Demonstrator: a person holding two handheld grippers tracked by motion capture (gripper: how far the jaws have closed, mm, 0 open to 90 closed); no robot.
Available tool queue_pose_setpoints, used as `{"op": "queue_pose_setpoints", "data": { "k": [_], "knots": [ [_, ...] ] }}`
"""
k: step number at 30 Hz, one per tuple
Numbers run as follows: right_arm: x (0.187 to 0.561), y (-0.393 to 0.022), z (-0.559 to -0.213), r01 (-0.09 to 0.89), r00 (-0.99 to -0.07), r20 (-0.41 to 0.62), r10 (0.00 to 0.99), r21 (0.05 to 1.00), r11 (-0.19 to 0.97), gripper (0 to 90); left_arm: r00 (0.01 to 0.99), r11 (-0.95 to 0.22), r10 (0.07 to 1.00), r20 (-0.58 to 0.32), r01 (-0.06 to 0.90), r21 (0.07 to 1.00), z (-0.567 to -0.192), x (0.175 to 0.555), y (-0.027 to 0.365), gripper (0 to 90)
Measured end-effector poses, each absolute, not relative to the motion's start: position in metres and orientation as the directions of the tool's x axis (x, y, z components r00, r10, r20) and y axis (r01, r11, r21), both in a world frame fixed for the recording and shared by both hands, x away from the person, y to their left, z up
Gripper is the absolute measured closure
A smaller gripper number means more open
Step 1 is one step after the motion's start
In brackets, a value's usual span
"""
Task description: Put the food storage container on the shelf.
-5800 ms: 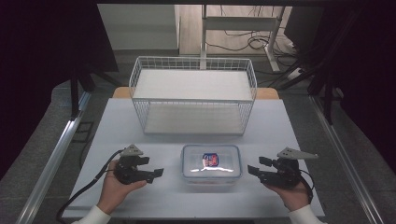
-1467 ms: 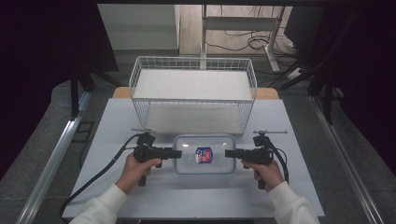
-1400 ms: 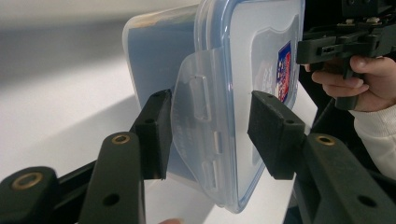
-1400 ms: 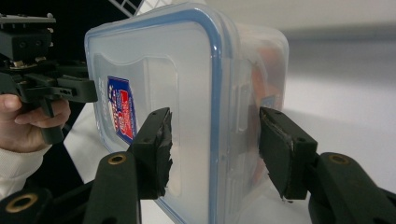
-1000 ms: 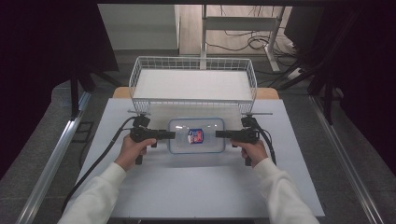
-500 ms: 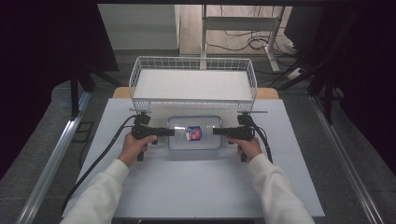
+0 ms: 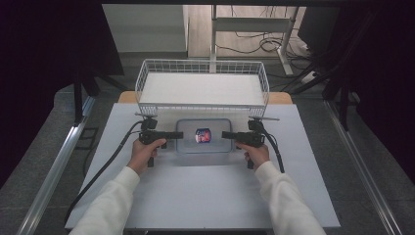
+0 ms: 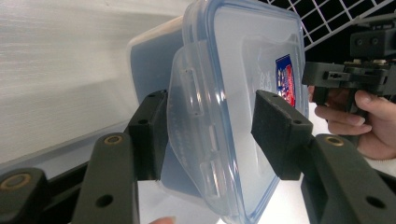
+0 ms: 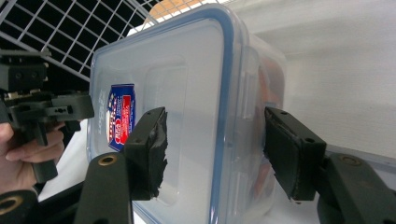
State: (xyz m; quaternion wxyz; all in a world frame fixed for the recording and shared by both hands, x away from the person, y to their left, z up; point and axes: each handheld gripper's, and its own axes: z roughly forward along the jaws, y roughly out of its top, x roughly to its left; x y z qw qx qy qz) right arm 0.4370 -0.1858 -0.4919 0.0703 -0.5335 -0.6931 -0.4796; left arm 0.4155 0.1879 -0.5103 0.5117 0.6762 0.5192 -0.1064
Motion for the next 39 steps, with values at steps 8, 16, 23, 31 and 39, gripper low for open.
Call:
{"op": "queue_pose_setpoints", "data": {
  "k": [8,16,23,31,39],
  "knots": [
    [0.438,-0.184,-0.495,0.806,-0.397,0.618,0.679,0.588,-0.064,40.1,0.440,0.072,0.618,-0.651,0.793,0.605,-0.511,0.416,0.187,45.5],
    [0.421,-0.186,-0.485,0.736,-0.447,0.514,0.732,0.677,-0.026,34.4,0.486,0.002,0.703,-0.520,0.729,0.684,-0.494,0.393,0.185,31.8],
    [0.395,-0.196,-0.465,0.638,-0.552,0.306,0.776,0.754,0.157,34.1,0.555,-0.080,0.720,-0.418,0.664,0.743,-0.483,0.356,0.190,29.2],
    [0.343,-0.189,-0.459,0.515,-0.692,0.117,0.713,0.771,0.374,61.1,0.618,-0.202,0.709,-0.339,0.639,0.742,-0.489,0.306,0.185,26.3],
    [0.323,-0.166,-0.477,0.477,-0.777,0.082,0.625,0.724,0.498,84.4,0.653,-0.261,0.704,-0.279,0.604,0.753,-0.488,0.278,0.181,26.0]
  ]
}}
